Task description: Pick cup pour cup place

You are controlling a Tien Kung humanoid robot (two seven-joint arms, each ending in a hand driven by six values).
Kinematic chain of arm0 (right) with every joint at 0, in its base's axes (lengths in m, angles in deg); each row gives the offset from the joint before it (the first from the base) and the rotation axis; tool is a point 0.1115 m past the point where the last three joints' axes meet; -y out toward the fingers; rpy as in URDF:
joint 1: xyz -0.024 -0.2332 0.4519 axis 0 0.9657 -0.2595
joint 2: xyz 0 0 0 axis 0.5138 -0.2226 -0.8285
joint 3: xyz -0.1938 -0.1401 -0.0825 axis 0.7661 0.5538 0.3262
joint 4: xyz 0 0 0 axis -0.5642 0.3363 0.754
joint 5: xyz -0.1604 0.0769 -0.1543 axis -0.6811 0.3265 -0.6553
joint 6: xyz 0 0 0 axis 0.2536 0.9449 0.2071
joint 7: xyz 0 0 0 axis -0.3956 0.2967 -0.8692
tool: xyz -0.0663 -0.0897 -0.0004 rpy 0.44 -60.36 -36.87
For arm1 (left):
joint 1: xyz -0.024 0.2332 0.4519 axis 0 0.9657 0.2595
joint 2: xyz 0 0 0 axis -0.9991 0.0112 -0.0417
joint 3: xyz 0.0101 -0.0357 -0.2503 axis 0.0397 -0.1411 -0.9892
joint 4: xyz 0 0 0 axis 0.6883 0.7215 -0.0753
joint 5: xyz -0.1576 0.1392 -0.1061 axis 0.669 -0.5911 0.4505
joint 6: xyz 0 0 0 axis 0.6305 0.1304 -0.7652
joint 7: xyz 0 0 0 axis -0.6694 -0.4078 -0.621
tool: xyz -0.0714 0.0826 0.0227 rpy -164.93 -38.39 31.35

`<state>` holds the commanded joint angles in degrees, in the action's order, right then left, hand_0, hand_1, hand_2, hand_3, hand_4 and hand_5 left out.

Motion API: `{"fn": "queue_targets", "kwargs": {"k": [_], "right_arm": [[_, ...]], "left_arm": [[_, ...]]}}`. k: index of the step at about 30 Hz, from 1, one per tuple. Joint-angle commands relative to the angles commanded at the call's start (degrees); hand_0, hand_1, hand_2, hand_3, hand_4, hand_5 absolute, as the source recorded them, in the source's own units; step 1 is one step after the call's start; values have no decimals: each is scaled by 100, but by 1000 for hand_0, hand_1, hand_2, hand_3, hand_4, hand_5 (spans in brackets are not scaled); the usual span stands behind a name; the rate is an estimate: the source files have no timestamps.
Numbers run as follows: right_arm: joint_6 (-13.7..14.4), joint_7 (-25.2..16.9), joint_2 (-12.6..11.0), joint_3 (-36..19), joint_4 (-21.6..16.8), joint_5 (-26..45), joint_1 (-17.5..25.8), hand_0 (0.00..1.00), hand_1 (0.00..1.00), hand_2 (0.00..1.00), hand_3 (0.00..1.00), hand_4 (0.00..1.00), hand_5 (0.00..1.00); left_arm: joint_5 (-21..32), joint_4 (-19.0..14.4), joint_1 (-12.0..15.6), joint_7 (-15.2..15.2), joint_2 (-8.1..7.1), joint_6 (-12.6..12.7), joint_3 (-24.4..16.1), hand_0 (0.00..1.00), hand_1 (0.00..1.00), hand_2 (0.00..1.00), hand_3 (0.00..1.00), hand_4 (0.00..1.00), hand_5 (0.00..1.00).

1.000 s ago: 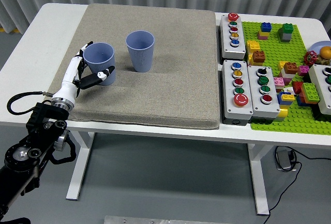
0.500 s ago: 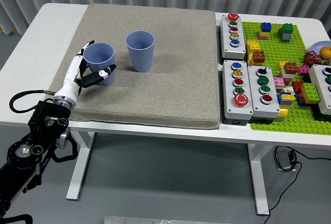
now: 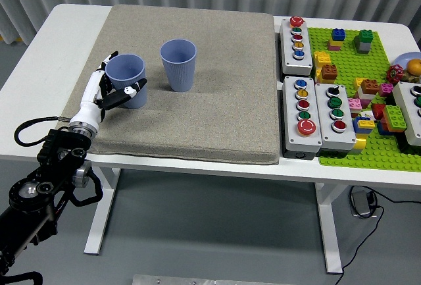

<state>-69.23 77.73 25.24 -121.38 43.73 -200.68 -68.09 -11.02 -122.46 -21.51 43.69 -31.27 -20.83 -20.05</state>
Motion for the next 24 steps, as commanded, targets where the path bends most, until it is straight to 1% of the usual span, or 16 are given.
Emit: {"fn": "queue_targets", "kwargs": {"k": [2,3,6,8,9,14,15,24], "right_arm": [[-1,0,0,-2,0,0,1,690,654,595,580,2,184],[-2,-1,0,-3,0,0,1,690,653,596,580,2,183],[-1,1,0,0,-1,0,4,690,653,596,580,2,183],[-4,0,-1,-1,0,0,5,690,653,596,580,2,183],[-4,-1,-2,-1,0,0,5,690,653,596,580,2,183],[-3,1,-2,-1,0,0,-3,690,653,596,580,2,183],[-4,2,-3,-1,0,0,-6,690,653,596,580,2,183],[-4,0,-3,5,1,0,-7,690,654,596,580,2,182]], "left_arm": [[-24,-3,0,4,4,13,3,667,744,960,996,899,266],[-47,-5,2,16,8,39,7,666,727,917,987,874,220],[-174,-14,6,46,17,139,17,666,727,917,987,874,220],[-210,-17,11,51,25,160,19,666,727,917,987,874,220],[-212,-16,12,51,27,158,22,646,708,854,969,791,77],[-202,-7,10,48,39,167,34,646,708,854,969,791,77],[-198,-3,10,46,42,180,40,655,673,761,928,823,150],[-164,41,12,47,63,235,67,654,673,757,920,827,150]]}}
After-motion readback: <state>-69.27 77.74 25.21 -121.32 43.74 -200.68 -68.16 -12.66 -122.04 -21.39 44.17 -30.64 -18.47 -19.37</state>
